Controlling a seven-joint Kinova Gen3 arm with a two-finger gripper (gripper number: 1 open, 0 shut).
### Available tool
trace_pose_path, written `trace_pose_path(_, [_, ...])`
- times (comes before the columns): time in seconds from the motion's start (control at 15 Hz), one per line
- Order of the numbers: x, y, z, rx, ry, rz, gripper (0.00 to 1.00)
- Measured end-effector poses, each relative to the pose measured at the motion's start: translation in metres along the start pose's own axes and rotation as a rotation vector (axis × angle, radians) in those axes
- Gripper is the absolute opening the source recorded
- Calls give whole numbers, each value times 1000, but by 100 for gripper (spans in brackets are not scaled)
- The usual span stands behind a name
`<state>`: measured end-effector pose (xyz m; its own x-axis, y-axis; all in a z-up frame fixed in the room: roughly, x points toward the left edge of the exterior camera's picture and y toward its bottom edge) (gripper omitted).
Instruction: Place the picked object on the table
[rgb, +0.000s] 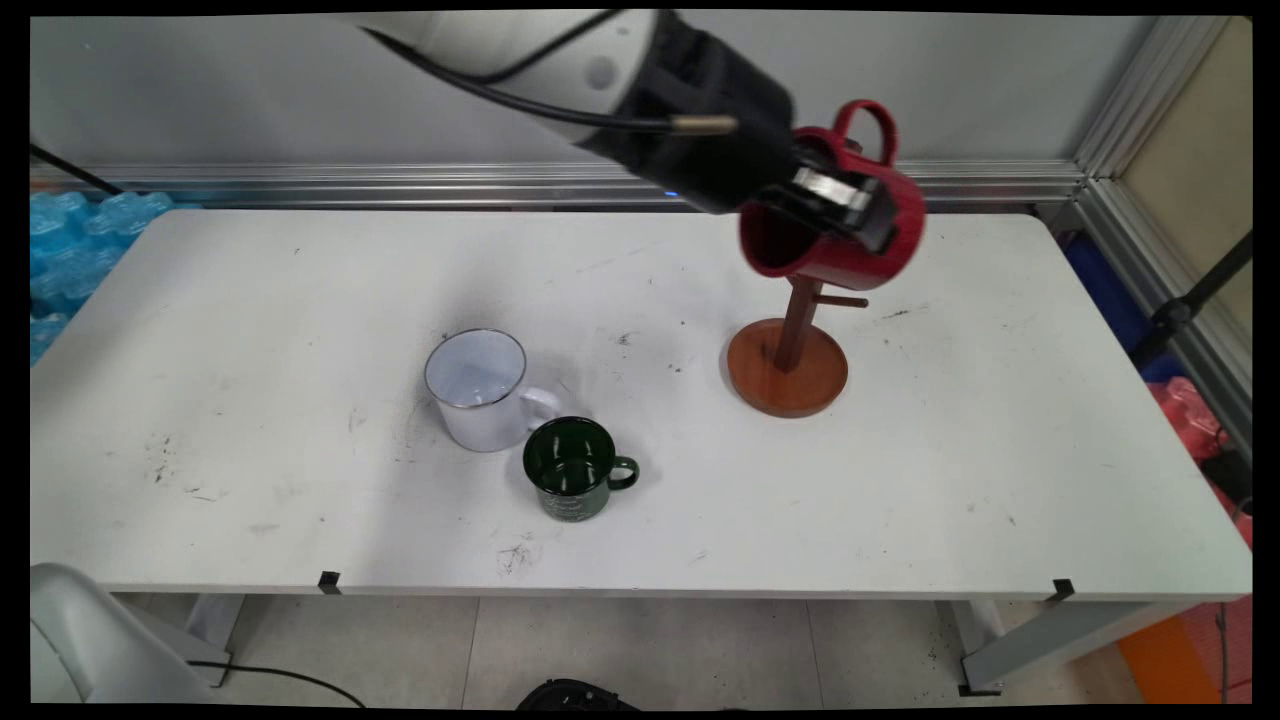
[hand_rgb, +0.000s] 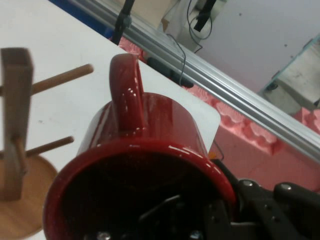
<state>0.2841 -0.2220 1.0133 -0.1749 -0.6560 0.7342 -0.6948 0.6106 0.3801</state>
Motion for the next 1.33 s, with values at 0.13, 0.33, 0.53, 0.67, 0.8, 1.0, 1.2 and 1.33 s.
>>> trace_pose_path(0.13, [-6, -10, -20, 0, -18, 23, 0])
trace_pose_path(0.33, [-13, -23, -42, 6, -44, 44, 0])
trace_pose_path(0.53, [-23, -43, -65, 33, -88, 61, 0])
trace_pose_path(0.67, [-29, -61, -76, 64, -126, 72, 0])
trace_pose_path(0.8, [-34, -77, -82, 91, -159, 81, 0])
trace_pose_path(1.0, [-35, -98, -85, 139, -209, 86, 0])
trace_pose_path(1.2, [-31, -112, -80, 178, -256, 69, 0])
trace_pose_path(1.33, [-25, -120, -73, 200, -280, 60, 0])
